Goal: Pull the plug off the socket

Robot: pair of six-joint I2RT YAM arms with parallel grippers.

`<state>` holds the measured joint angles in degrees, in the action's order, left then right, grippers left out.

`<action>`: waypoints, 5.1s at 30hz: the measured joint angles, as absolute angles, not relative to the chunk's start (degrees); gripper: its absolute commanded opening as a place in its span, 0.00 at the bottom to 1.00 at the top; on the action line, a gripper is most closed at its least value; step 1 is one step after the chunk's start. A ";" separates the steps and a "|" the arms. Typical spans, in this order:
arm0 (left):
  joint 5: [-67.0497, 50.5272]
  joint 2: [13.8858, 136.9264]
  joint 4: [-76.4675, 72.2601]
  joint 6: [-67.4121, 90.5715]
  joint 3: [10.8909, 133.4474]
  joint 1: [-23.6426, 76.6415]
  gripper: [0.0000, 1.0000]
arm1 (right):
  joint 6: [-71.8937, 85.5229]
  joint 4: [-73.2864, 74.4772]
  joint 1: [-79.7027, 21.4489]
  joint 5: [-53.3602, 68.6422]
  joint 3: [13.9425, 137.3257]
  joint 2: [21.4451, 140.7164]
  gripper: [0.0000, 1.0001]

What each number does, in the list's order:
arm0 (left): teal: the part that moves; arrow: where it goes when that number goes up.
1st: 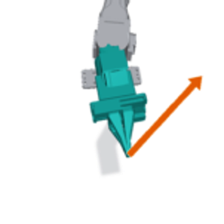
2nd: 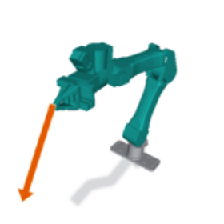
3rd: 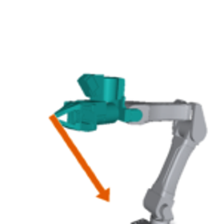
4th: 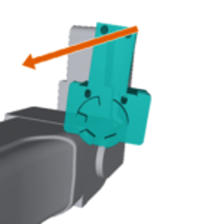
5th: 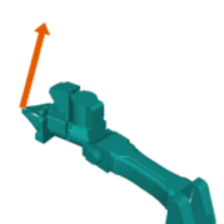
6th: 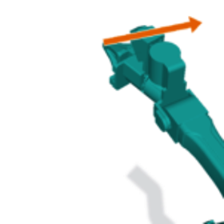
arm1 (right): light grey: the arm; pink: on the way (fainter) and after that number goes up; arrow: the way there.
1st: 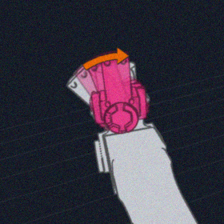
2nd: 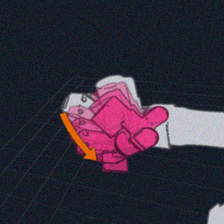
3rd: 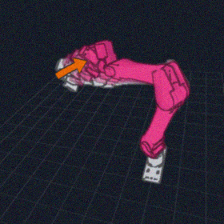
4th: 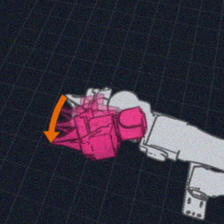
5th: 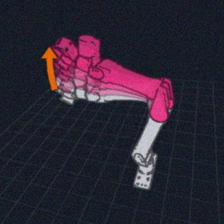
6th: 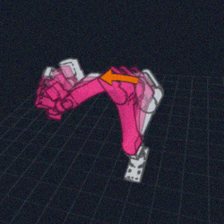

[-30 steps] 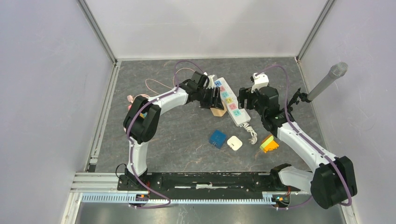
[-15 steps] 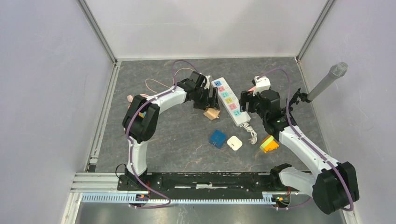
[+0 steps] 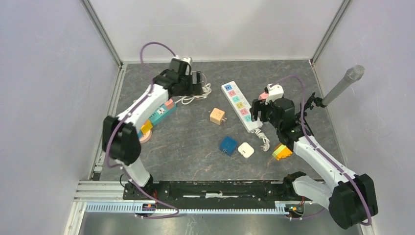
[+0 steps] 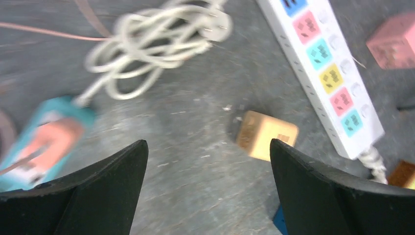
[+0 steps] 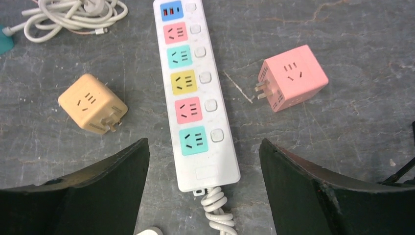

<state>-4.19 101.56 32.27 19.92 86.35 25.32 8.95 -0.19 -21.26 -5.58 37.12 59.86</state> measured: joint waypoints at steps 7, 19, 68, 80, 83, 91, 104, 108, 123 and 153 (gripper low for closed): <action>12.60 85.19 32.97 20.53 78.41 21.69 0.95 | 10.70 -1.08 -21.26 -2.70 34.72 60.12 0.84; 25.63 77.95 30.39 27.70 64.53 12.82 0.54 | 12.32 -3.05 -21.26 -0.75 33.54 61.36 0.83; 14.85 92.90 28.45 34.65 65.52 10.57 0.44 | 16.49 -25.21 -50.72 2.55 55.81 98.98 0.85; 12.88 81.47 27.68 37.54 52.29 12.64 0.29 | 8.12 -40.42 -50.52 5.96 64.05 116.95 0.84; 12.88 79.92 27.24 38.39 49.58 14.00 0.30 | 8.03 -46.19 -50.52 7.33 64.36 119.46 0.82; 12.93 77.60 26.87 39.42 45.50 14.06 0.34 | 8.29 -47.46 -50.52 7.64 73.82 126.65 0.77; 12.40 77.69 26.81 40.47 43.38 14.00 0.34 | 6.15 -39.70 -50.59 6.46 83.48 131.15 0.68; 12.47 77.62 26.85 40.71 43.38 14.00 0.34 | 6.07 -39.35 -50.81 6.13 83.66 131.15 0.77; 11.81 75.09 27.33 41.12 45.60 13.96 0.36 | 8.49 -40.34 -51.29 3.20 83.05 130.98 0.80; 12.75 75.26 24.62 44.71 44.99 13.96 0.36 | 9.21 -40.60 -51.16 3.09 83.74 132.99 0.58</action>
